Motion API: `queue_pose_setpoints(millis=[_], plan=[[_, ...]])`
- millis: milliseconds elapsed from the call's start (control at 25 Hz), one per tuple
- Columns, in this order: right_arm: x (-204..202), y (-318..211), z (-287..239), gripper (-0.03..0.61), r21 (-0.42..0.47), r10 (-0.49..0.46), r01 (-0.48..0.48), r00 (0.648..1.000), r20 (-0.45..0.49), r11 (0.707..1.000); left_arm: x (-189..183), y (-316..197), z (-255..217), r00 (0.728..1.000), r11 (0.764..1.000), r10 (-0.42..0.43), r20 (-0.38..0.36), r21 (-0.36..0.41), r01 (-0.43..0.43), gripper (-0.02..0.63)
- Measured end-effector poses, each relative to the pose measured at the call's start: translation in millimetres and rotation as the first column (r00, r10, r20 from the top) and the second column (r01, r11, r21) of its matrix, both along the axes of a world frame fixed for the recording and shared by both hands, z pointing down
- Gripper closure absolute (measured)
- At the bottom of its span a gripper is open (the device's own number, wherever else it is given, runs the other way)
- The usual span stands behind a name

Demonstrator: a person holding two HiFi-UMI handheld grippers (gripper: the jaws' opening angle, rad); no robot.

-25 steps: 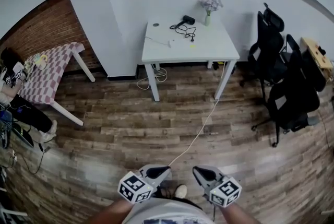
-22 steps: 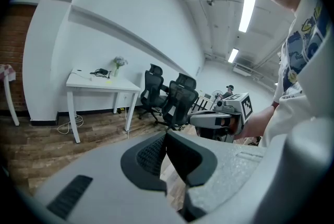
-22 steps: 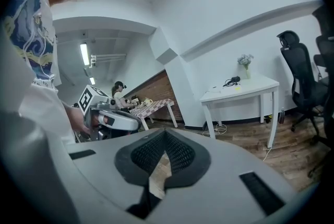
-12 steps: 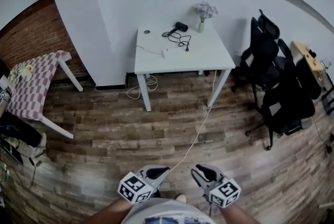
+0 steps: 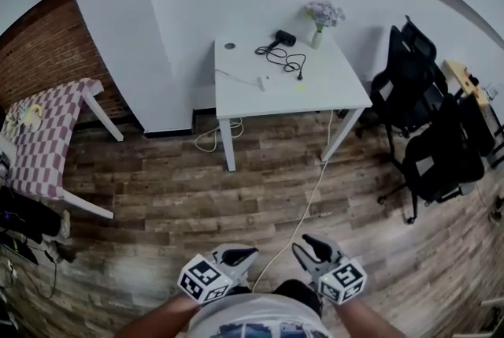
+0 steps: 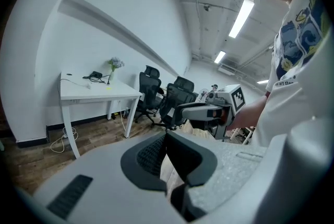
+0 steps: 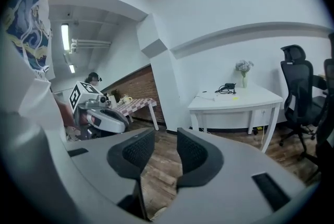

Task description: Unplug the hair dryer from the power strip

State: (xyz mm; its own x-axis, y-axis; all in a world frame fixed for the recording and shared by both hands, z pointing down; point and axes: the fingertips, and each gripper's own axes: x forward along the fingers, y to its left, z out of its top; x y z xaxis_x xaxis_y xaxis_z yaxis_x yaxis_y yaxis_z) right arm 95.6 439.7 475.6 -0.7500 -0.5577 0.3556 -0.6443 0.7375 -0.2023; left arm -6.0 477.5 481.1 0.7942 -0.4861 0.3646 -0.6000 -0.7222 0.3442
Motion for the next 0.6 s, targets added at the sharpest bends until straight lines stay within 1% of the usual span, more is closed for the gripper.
queue_pose_setpoints(millis=[120,240,400,520,600], plan=[[-15.3,-13.1,-2.9,0.453,0.003,0.019,-0.019,1.0,-0.004,1.0,-20.6,-10.9,9.4,1.0,1.0,0.021,0.011,-0.018,-0.021,0.611],[-20.4,-29.9,-7.3,0.453,-0.002,0.036,-0.036,0.999,-0.007,0.999,-29.5,-30.3,12.2,1.0,0.999,0.02,-0.005,-0.026,-0.02,0.611],[-14.9,-58.4,-0.9,0.453,-0.017,0.058,-0.058,0.998,-0.006,0.998,-23.1,-60.3,11.4,0.999,0.999,0.04,-0.021,-0.023,-0.04,0.611],[-11.0,-85.2,7.2,0.454,-0.028,0.048,-0.048,0.999,0.002,0.998,-16.9,-88.8,14.1,0.999,0.999,0.047,0.005,-0.015,-0.047,0.611],[-8.7,-107.8,9.0,0.454,-0.024,0.037,-0.037,0.999,0.01,0.999,-15.7,-112.5,16.8,0.999,1.0,0.03,0.022,-0.01,-0.03,0.611]])
